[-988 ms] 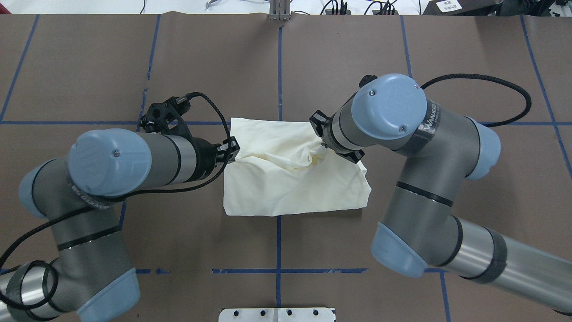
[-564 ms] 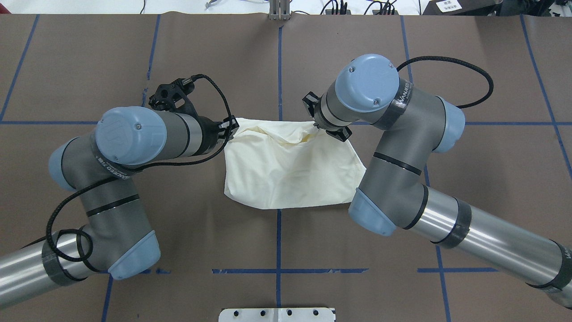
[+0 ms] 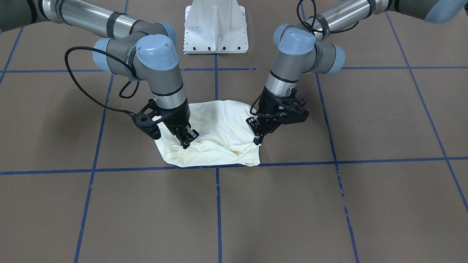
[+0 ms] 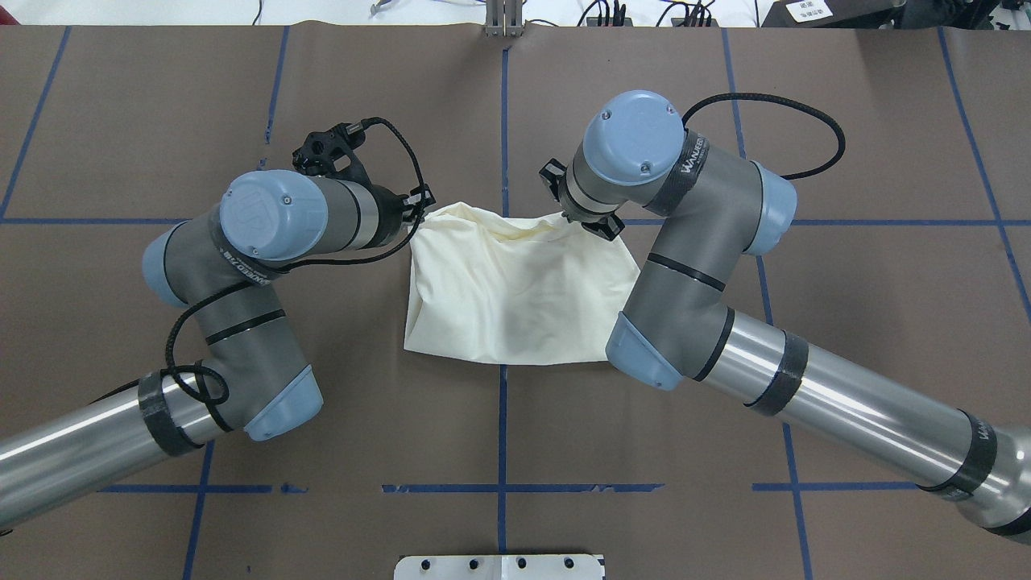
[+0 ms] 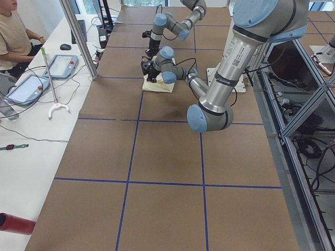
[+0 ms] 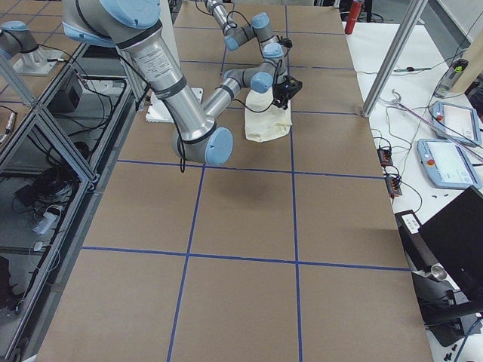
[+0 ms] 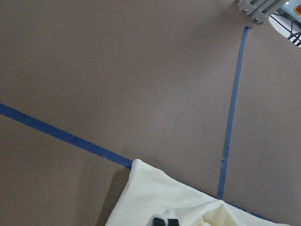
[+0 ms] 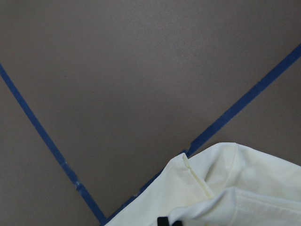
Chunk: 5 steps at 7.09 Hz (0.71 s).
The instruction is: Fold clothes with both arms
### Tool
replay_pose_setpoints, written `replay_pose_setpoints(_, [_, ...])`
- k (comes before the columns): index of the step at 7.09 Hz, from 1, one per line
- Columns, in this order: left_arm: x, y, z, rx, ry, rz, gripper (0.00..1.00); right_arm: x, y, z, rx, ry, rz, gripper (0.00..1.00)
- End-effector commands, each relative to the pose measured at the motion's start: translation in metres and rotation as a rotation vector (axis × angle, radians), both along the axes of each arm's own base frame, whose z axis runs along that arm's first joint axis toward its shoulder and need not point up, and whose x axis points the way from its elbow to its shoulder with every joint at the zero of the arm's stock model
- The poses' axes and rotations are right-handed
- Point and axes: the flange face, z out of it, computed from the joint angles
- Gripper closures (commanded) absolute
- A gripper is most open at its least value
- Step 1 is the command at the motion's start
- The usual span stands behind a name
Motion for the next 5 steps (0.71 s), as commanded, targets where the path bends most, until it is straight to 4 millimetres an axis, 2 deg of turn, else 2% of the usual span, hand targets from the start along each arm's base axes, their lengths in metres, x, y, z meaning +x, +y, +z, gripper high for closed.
replay_pose_setpoints(1, [0.013,-0.047,0.004,0.03,0.003,-0.03,0.7,-0.009,-0.007,0.018,0.005,0.01,-0.01,1.0])
replay_pose_setpoints(2, [-0.013,-0.061,0.001,0.117,-0.014,0.005,0.54,-0.01,-0.007,0.019,0.006,0.013,-0.012,1.0])
replay_pose_setpoints(3, [-0.033,-0.033,0.016,0.135,0.018,0.098,0.55,-0.009,-0.009,0.02,0.008,0.014,-0.011,1.0])
replay_pose_setpoints(4, [-0.056,-0.009,0.025,0.142,0.038,0.124,0.65,-0.008,-0.009,0.021,0.005,0.016,-0.01,1.0])
replay_pose_setpoints(5, [-0.059,0.001,0.037,0.134,0.032,0.134,1.0,-0.008,-0.01,0.02,0.005,0.014,-0.008,1.0])
